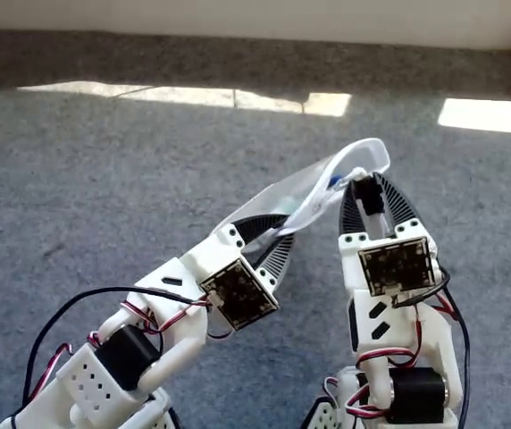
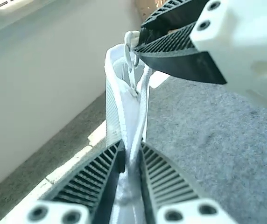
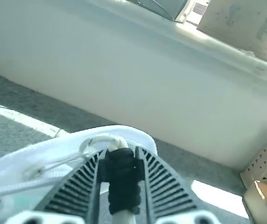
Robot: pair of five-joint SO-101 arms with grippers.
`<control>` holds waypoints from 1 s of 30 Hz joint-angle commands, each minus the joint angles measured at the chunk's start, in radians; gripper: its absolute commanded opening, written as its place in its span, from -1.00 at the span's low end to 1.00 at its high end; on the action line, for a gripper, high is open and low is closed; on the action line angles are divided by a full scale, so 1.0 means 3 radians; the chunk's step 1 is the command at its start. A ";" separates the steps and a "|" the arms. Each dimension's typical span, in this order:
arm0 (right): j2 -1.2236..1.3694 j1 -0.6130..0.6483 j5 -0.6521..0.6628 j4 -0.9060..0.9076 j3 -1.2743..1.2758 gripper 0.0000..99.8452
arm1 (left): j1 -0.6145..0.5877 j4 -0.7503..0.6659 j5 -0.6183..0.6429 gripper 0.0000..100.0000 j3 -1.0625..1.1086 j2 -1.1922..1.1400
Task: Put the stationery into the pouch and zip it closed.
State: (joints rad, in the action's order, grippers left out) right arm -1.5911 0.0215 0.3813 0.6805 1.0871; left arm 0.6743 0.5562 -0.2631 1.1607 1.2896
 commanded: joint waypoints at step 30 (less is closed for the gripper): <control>-0.0028 0.0417 0.0020 0.0120 0.0013 -0.99 | -0.0207 0.0133 0.0097 -0.73 -0.0033 0.0095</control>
State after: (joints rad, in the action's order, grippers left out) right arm -1.5927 0.0875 0.3736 0.6943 1.1147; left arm 0.6176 0.5915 -0.2601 1.1653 1.3019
